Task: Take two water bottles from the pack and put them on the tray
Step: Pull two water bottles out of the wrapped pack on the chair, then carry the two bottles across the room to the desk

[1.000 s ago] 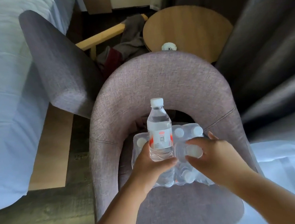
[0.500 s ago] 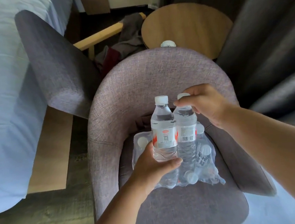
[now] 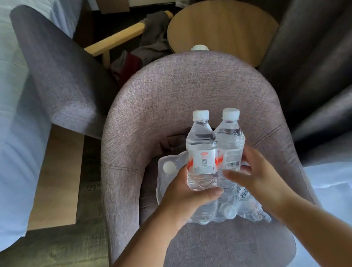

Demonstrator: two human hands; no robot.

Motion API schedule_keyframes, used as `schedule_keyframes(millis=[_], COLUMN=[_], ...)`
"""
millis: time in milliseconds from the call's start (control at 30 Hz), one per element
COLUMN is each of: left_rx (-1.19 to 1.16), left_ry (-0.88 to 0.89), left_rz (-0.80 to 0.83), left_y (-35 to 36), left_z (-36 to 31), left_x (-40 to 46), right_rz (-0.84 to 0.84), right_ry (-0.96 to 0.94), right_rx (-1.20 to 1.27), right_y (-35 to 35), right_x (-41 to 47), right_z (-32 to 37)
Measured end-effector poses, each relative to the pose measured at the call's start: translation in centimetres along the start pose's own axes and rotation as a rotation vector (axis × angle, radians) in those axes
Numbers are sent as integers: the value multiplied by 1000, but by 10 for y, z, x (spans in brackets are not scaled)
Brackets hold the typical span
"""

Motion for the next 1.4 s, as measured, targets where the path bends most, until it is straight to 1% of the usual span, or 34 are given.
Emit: schedule_keyframes(millis=[67, 133, 300, 433, 500, 633, 700, 800, 900, 1000, 1100, 1167, 1333, 1400], left_rx=[11, 17, 25, 4, -19, -93, -142, -218, -205, -154, -176, -166, -228, -227], left_ry=[7, 16, 29, 30, 27, 26, 60, 114, 159, 249, 339, 403, 543, 614], left_rz=[6, 10, 28, 30, 34, 49, 32, -13, -16, 22, -13, 20, 54, 33], left_y=[1, 2, 2, 3, 3, 4, -1, -9, -17, -16, -15, -12, 1, 9], left_z=[0, 1, 1, 1, 0, -16, -26, -44, -75, -125, -174, -206, -285, -314], left_x=[1, 0, -1, -3, -6, -28, -43, -70, -108, -160, -216, -254, -350, -387], right_rz=[17, 9, -1, 55, 93, 111, 106, 130, 152, 105, 67, 63, 3, -39], right_ry=[4, 14, 79, 97, 102, 115, 82, 15, -39, -108, -173, -224, -418, -488], right_rx=[-139, -183, -103, -46, -44, -12, 24, 145, 268, 342, 406, 416, 444, 466], right_y=[3, 2, 2, 2, 1, -4, -7, -14, -26, -39, -57, -71, -105, -112], right_x=[-4, -1, -1, -4, -3, -13, -21, -35, -48, -62, -81, -100, -158, -179], right_z=[-7, -7, -3, -7, -1, 27, 51, 94, 143, 196, 253, 297, 402, 436])
Point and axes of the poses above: each hand's wrist, its own x-axis towards the middle knuckle, its own y-axis out of the palm, z = x × y, the point moved 3 cm from there along x, towards the middle knuckle, and after that the axes turned 10 degrees about -y, right-handed, at the moved point
